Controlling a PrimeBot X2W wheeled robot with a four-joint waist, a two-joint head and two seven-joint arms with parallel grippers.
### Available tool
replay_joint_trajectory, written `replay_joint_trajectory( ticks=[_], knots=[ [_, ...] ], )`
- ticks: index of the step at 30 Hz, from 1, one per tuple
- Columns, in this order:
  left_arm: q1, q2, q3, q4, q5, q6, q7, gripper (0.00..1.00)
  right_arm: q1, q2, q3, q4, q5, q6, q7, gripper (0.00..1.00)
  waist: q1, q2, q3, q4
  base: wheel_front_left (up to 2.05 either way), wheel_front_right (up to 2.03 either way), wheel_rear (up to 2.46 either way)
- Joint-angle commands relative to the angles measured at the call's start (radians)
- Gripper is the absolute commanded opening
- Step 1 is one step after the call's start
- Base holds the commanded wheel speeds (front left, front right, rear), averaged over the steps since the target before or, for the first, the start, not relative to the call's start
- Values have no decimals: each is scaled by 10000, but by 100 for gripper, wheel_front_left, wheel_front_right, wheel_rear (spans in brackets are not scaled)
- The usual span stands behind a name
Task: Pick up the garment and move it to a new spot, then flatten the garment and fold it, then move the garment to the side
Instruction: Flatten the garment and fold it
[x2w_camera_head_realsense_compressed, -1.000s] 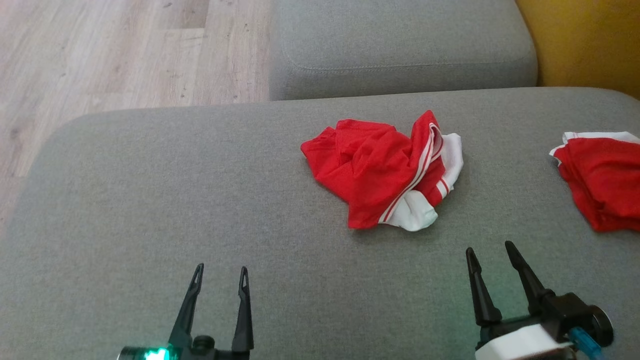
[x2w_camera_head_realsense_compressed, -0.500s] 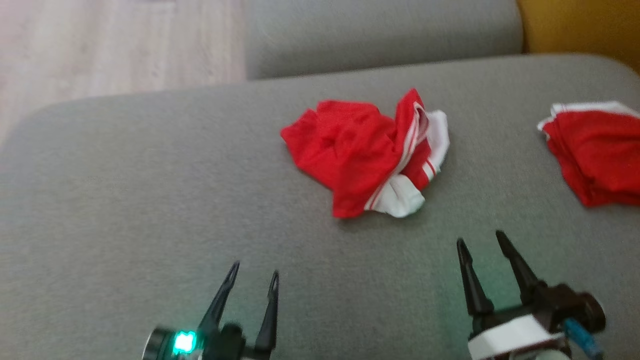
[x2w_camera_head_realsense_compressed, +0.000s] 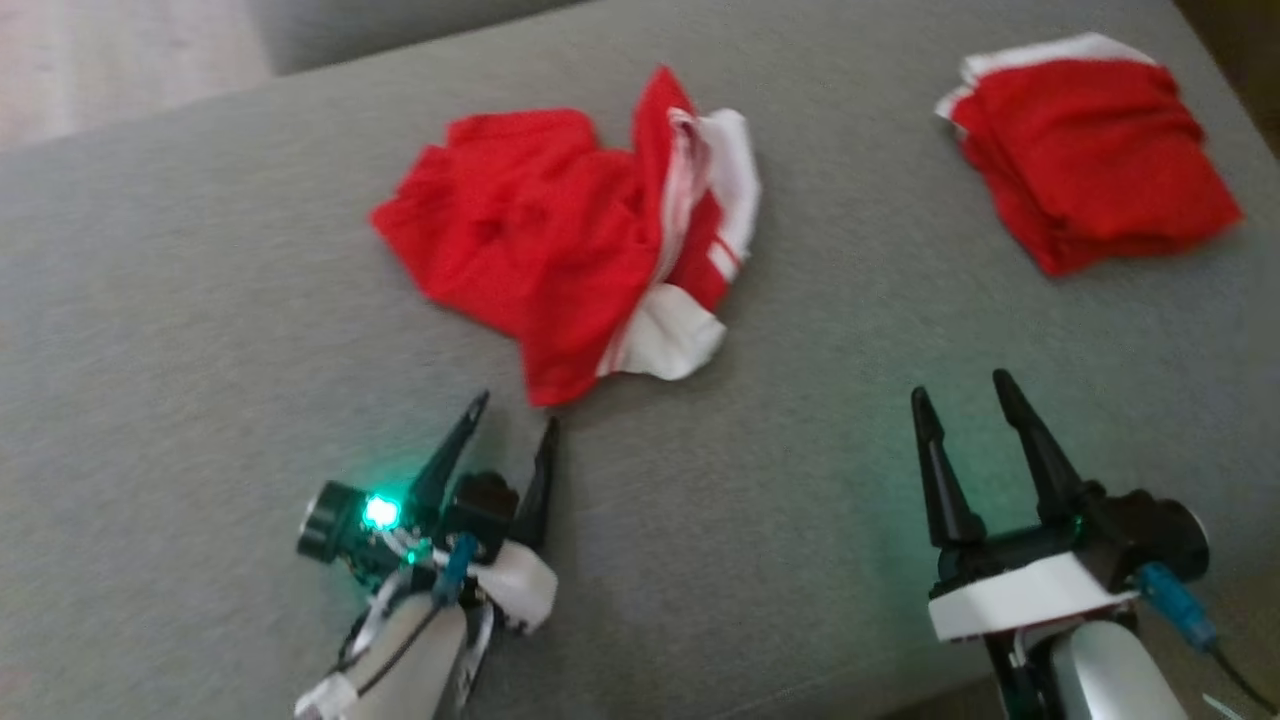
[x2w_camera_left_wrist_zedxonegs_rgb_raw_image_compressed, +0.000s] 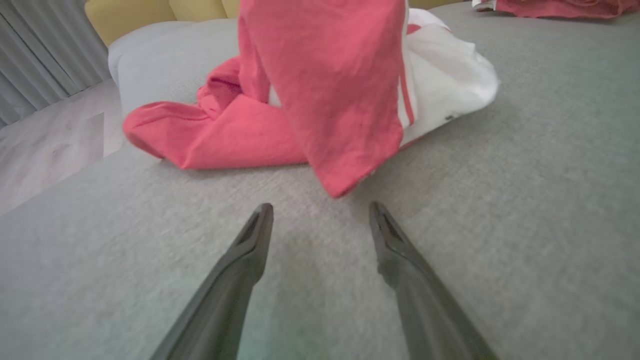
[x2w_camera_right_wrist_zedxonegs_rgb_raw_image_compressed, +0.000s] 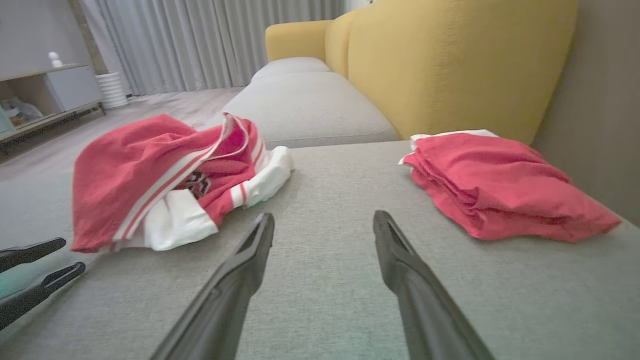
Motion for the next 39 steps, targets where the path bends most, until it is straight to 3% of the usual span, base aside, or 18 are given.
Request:
replay_joint_trajectory(
  ticks=[1,5,6,8,11,16,23,27,32,35,39],
  knots=[
    [-315,30,339,-225,-25,165,-95,100,-296,-65,143,-284,169,-7,-26,100,-2,0,412,-612,0,0,0],
    [-439,161,420,-603,37,461,-95,100,-320,-49,99,-258,232,-7,-26,100,-2,0,427,-870,0,0,0],
    [-431,220,438,-793,61,555,-95,79,-319,-45,111,-245,248,-7,-26,100,-2,0,417,-938,0,0,0],
    [-399,335,423,-1349,96,638,-95,0,-314,-39,112,-221,271,-7,-26,100,-2,0,366,-1075,0,0,0],
    [-389,473,250,-2048,108,447,-95,0,-282,-35,166,-196,351,-7,-26,100,-2,0,231,-1249,0,0,0],
    [-1002,387,-208,-3379,-58,-341,-95,0,-205,-32,321,-143,451,-7,-26,100,-2,0,-160,-1481,0,0,0],
    [-3486,38,-366,-3723,-786,-1587,-95,0,-32,-31,705,-59,537,-7,-26,100,-2,0,-829,-1804,0,0,0],
    [-5526,-41,202,-3616,-1486,-1745,-95,0,-1,-31,894,-67,616,-7,-26,100,-2,0,-1028,-1994,0,0,0],
    [-7429,-59,1036,-3496,-2199,-1573,-95,0,119,-30,795,-128,591,-7,-26,100,-2,0,-1304,-1843,0,0,0],
    [-7357,-33,1478,-3254,-2280,-1376,-95,0,270,-30,619,-197,507,-7,-26,100,-2,0,-1444,-1427,0,0,0],
    [-5750,323,1841,-2777,-2396,-1294,-95,0,428,-30,469,-305,437,-7,-26,100,-2,0,-1463,-740,0,0,0]
  ],
)
